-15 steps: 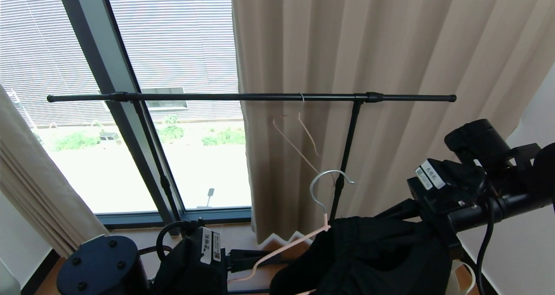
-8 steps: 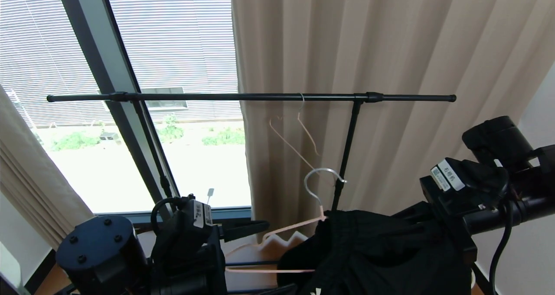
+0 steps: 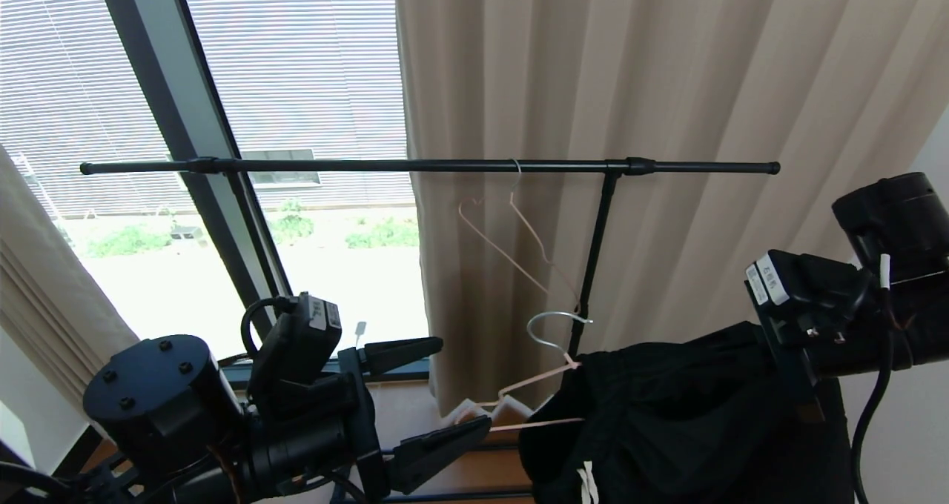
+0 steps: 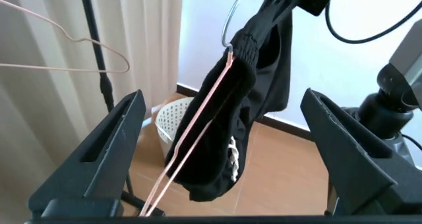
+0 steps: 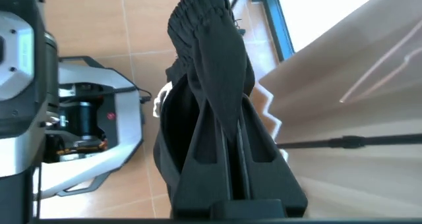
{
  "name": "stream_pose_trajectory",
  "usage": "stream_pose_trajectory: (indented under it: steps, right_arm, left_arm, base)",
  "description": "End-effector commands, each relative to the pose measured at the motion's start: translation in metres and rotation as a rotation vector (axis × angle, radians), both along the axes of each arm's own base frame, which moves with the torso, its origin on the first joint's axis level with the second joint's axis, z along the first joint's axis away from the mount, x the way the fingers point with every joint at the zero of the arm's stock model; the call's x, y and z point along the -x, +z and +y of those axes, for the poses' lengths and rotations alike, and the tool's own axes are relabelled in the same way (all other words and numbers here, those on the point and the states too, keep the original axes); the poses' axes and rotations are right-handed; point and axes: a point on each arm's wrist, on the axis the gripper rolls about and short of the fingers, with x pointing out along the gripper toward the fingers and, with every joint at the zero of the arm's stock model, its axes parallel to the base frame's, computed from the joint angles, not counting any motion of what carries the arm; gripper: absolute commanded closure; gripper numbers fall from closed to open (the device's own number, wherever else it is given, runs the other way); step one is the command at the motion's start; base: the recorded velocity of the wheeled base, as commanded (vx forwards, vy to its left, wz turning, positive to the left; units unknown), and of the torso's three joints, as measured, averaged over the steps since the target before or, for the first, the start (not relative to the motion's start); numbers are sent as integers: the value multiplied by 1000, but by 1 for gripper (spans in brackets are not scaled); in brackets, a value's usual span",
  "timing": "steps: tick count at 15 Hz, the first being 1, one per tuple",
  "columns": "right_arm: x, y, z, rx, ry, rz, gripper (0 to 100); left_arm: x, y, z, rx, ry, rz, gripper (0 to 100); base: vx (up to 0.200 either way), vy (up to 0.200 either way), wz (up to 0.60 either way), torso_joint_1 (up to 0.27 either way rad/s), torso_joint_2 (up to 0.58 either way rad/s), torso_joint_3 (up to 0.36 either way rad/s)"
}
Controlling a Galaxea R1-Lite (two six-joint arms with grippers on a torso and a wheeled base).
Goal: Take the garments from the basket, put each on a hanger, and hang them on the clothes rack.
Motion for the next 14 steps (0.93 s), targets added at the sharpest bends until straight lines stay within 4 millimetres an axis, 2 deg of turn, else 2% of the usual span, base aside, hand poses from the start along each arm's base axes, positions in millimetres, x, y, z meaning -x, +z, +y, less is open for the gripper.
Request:
stream_pose_trajectory:
  steps: [1,4,6,7,10,14]
  right_arm:
    - [4,6,-3,9,-43,-37,100]
    - [7,12,-4,-17,-112,-81,100]
    - [12,10,-5,-34,-121,-109,100]
    - [26,1,-8,-54,-127,-142,100]
    - [46,-22,-13,-131,-170,-231,100]
    - [56,-19,-15,-198,-192,-317,100]
  left_arm:
    - [-12,-11,-2,-13,27,45,0]
    - [-25,-18,-8,56,38,208,0]
    - [-35,-30,-14,64,49,280,0]
    - [-39,-39,-18,51,71,301,0]
    - [-44,-58,-26,16,71,346,0]
    - [-47,-85,-41,-34,142,389,0]
  base:
    - [0,0,0,0,0,0]
    - [0,0,0,0,0,0]
    - [0,0,0,0,0,0]
    - [0,0,0,0,0,0]
    - [0,0,0,0,0,0]
    - [0,0,0,0,0,0]
